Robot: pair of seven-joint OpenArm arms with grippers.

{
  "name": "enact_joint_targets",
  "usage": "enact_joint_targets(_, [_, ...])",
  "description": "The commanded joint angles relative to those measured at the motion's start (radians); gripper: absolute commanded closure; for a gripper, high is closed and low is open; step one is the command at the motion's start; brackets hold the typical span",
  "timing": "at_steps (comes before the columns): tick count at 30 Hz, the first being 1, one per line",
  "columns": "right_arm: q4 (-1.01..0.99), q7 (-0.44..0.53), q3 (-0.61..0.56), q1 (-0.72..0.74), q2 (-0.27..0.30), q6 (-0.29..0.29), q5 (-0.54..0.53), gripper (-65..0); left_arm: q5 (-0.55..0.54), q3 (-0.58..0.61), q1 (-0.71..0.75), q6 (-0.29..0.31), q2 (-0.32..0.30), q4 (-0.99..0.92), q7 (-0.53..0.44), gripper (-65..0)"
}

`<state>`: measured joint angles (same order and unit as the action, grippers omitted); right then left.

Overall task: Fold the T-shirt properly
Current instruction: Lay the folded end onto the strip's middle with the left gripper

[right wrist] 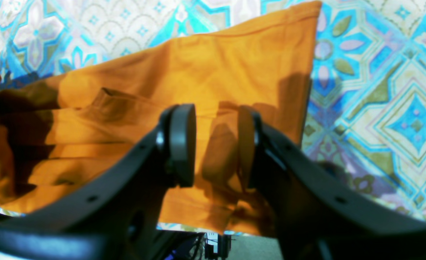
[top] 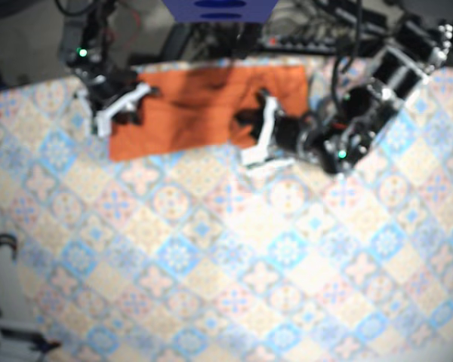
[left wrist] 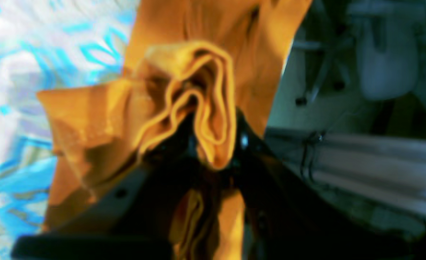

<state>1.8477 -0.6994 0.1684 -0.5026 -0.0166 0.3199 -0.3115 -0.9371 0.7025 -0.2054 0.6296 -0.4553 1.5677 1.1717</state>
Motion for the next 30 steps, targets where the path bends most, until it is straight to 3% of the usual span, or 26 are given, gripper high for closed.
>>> enact_joint_targets(1, [0.022,0.020,0.003,0.000,0.002,0.005,-0.008,-19.5,-0.024,0.003,-0.024,0.005,0.010,0.015,-0.020,0.0])
enact_joint_targets(10, [0.022,0.020,0.003,0.000,0.002,0.005,-0.008,-19.5,-0.023,0.030,-0.029,0.005,0.051,0.013,-0.022,0.0])
enact_joint_targets(16, [0.017,0.020,0.001,0.000,0.002,0.005,-0.008,-19.5,0.063,0.030,-0.025,0.005,0.088,-0.014,-0.020,0.0])
enact_joint_targets(26, [0.016,0.020,0.001,0.002,0.002,0.005,-0.008,-19.5,0.065,0.030,-0.024,0.006,0.089,-0.046,-0.020,0.0])
enact_joint_targets(28, [0.016,0.020,0.001,0.002,0.002,0.005,-0.008,-19.5,0.065,0.030,-0.024,0.006,0.089,-0.048,-0.020,-2.9])
enact_joint_targets(30, [0.016,0.020,0.000,0.002,0.002,0.005,-0.008,-19.5,0.065,0.030,-0.024,0.006,0.089,-0.048,-0.022,-10.6])
